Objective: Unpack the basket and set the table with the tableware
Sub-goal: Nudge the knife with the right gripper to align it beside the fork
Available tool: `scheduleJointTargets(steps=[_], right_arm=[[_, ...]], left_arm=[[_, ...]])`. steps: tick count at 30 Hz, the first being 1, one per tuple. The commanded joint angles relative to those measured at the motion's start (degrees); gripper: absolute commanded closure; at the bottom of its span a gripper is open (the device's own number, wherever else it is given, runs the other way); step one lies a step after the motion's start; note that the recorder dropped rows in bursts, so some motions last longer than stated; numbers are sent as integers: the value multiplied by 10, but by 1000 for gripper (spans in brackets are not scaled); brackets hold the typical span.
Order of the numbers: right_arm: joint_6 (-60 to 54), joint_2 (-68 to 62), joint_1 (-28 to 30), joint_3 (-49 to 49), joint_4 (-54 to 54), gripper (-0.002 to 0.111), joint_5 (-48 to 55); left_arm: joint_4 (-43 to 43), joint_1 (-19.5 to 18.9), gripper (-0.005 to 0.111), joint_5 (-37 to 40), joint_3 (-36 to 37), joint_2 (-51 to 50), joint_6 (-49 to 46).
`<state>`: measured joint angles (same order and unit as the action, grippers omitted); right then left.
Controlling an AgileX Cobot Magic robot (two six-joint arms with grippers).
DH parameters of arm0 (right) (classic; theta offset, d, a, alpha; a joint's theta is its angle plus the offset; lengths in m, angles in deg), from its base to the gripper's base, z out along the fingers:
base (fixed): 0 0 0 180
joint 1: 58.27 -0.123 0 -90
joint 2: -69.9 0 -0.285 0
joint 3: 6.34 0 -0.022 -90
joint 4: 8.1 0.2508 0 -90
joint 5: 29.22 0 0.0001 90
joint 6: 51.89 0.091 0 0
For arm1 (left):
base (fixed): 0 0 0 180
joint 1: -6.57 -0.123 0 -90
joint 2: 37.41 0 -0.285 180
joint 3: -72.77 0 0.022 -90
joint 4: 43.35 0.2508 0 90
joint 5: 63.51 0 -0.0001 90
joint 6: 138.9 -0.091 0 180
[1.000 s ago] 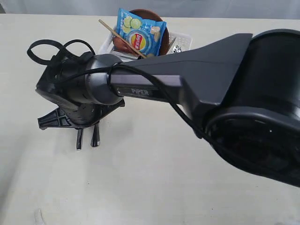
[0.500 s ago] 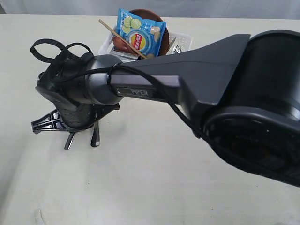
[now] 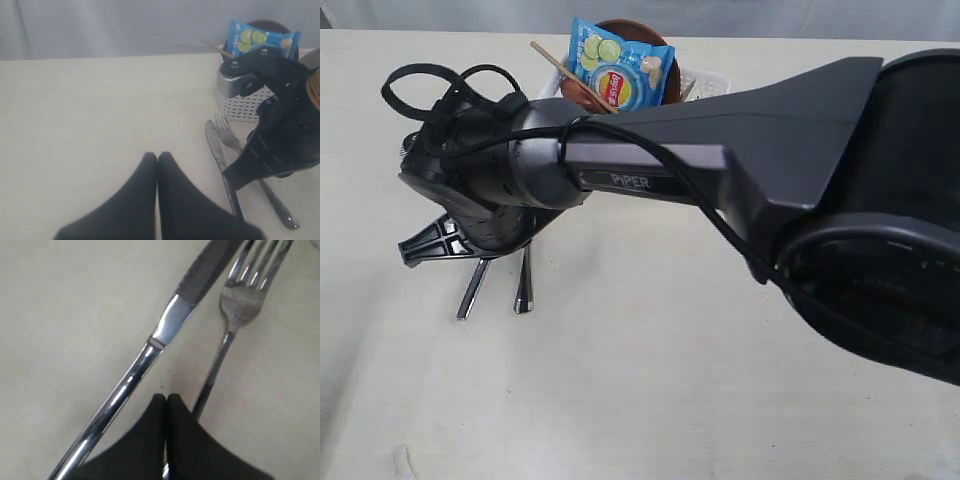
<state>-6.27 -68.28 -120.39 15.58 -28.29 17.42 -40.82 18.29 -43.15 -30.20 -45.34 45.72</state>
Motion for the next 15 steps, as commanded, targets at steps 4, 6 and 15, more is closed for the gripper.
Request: scheduleJointTargets(steps=[4,6,15], right_arm=[[2,-12,14,1,-14,109,-39],[2,-18,14,1,-14,109,-49],[2,-40,14,27,-7,109,-54]], left_arm=[[5,3,107,-6,2,1,2],[5,3,107,-6,2,1,2],[5,3,107,-6,2,1,2]])
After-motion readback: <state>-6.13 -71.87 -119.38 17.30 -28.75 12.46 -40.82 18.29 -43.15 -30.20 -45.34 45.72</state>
